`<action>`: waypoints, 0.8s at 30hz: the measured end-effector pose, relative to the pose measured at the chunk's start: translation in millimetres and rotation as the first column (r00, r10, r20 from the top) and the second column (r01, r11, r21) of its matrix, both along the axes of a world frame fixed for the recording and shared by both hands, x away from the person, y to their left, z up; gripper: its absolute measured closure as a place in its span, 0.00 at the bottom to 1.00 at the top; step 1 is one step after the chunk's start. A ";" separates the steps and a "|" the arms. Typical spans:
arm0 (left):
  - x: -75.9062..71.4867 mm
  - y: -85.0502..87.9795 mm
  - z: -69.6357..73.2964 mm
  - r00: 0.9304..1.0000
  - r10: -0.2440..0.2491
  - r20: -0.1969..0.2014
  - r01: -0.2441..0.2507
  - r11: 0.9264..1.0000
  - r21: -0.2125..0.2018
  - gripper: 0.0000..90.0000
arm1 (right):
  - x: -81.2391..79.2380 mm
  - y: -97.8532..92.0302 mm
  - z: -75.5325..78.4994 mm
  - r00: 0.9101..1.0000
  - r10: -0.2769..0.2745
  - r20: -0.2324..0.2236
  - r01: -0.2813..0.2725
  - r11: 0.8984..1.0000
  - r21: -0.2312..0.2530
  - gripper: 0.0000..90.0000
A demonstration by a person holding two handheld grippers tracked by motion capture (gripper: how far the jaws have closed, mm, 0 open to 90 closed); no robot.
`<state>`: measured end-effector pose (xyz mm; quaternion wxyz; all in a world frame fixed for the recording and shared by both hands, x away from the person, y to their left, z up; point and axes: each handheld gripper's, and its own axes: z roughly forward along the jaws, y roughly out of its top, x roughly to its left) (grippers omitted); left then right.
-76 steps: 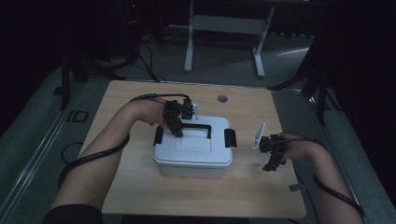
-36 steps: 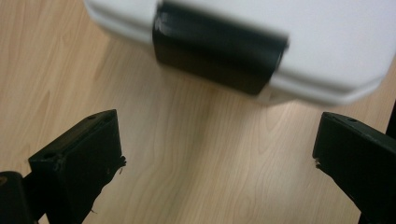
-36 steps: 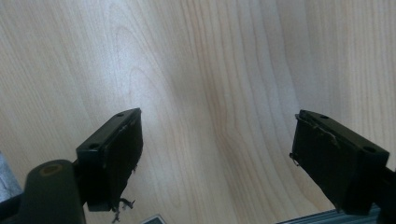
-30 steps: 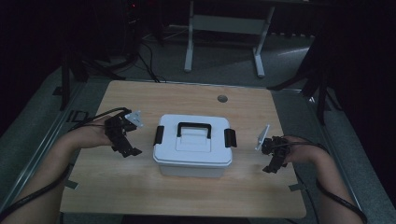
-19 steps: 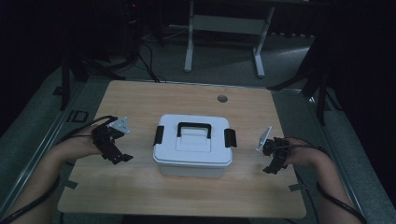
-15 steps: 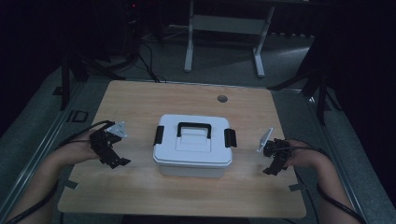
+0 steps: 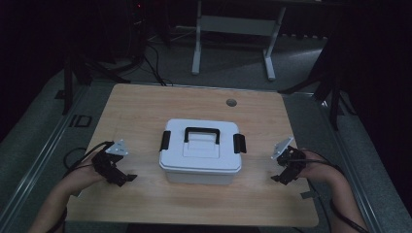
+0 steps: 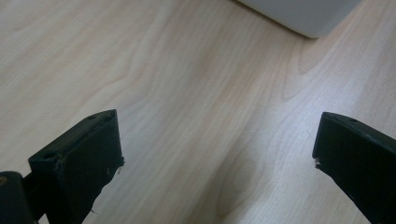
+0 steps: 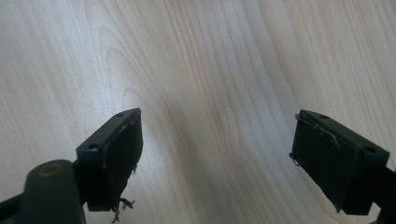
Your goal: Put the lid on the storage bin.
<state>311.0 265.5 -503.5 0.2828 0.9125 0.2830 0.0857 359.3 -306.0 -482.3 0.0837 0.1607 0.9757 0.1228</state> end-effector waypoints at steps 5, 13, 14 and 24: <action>-2.5 -0.8 -12.6 1.000 -0.015 -0.026 0.016 0.999 0.039 0.01 | -3.1 -4.3 -9.9 1.000 -0.019 0.009 0.019 1.000 0.016 0.18; 2.2 5.9 -13.0 0.997 0.069 0.022 -0.069 0.998 0.008 0.01 | -5.0 -15.1 -5.5 0.996 -0.067 0.052 0.062 0.995 0.077 0.18; 2.2 5.9 -13.0 0.997 0.069 0.022 -0.069 0.998 0.008 0.01 | -5.0 -15.1 -5.5 0.996 -0.067 0.052 0.062 0.995 0.077 0.18; 1.4 4.6 -20.7 0.994 0.091 0.053 -0.091 0.996 0.006 0.01 | -7.2 -25.1 -12.4 0.992 -0.112 0.063 0.106 0.991 0.081 0.18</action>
